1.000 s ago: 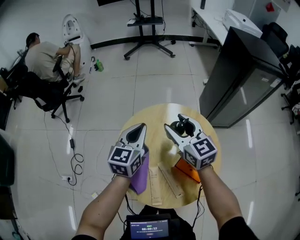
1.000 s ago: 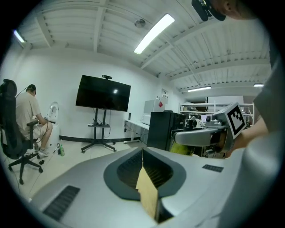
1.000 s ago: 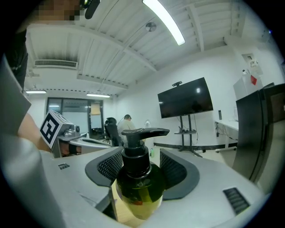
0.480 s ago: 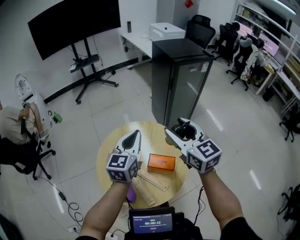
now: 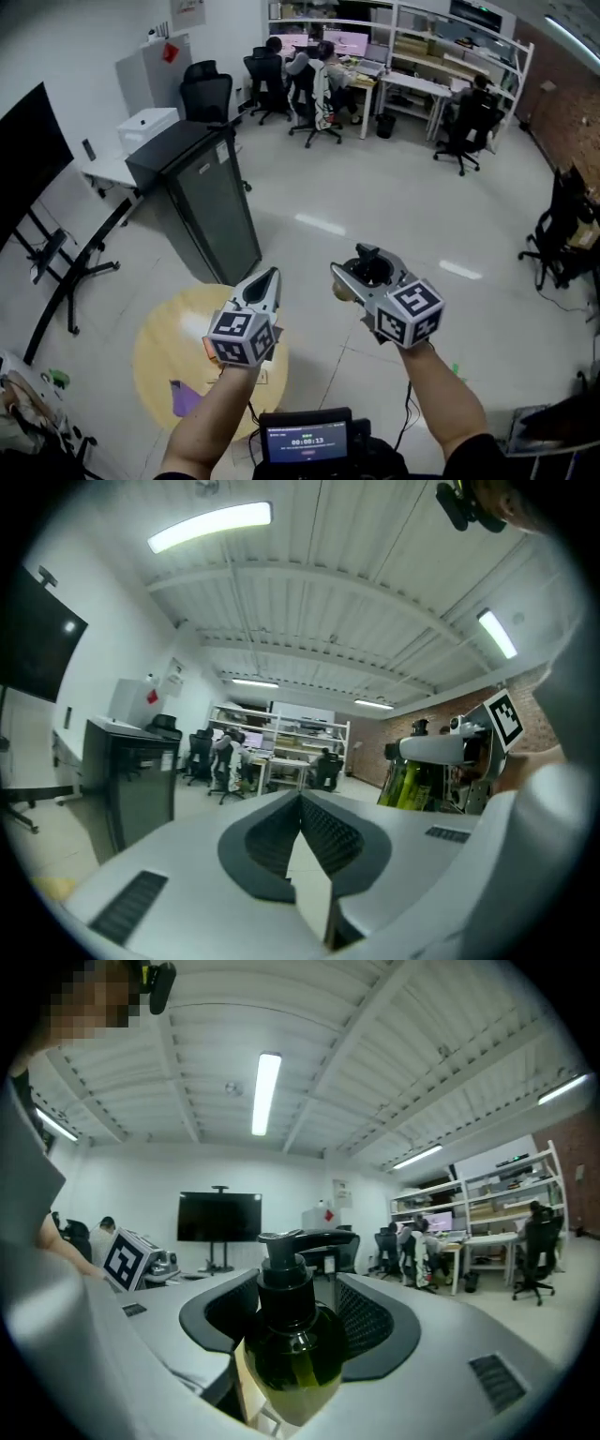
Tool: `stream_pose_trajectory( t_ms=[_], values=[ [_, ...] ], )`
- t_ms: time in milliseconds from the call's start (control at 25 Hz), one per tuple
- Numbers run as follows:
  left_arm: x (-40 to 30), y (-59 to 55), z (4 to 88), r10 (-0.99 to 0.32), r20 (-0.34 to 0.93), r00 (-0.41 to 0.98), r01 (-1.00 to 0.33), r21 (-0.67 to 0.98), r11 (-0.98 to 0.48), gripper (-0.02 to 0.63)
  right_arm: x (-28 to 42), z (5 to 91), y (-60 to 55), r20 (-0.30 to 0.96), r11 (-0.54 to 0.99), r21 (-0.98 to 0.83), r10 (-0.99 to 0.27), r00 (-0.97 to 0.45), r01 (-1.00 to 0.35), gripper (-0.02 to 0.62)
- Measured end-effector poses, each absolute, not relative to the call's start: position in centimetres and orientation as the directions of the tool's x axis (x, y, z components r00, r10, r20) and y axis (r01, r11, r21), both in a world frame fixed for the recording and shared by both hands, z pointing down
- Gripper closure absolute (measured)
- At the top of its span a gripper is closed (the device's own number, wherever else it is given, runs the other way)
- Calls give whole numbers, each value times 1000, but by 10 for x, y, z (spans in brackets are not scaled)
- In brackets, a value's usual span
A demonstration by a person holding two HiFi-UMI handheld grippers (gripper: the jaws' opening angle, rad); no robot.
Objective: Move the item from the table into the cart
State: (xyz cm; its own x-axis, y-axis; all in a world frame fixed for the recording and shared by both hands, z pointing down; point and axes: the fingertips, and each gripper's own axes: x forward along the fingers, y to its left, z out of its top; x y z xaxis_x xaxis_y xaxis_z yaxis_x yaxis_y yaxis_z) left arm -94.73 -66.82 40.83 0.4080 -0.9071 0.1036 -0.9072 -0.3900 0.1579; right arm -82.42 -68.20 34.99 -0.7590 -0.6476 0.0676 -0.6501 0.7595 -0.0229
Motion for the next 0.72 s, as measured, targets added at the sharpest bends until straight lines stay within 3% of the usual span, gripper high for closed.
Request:
stream_pose_trajectory(
  t_ms=[400,560,720],
  values=[
    [-485,-629,366,-664,59,745,-666,128,-735,600,-382,328,-593,58,472,-9,-880,-471,-882,342],
    [-356,-601,349,-544,62,837,-547,111,-829,600,-259,316,-554,48,340,-11,-939,-340,-940,344],
    [-288,-590,343,-403,61,913,-407,89,-909,600,-199,312,-533,28,198,-13,-980,-198,-980,344]
  ],
)
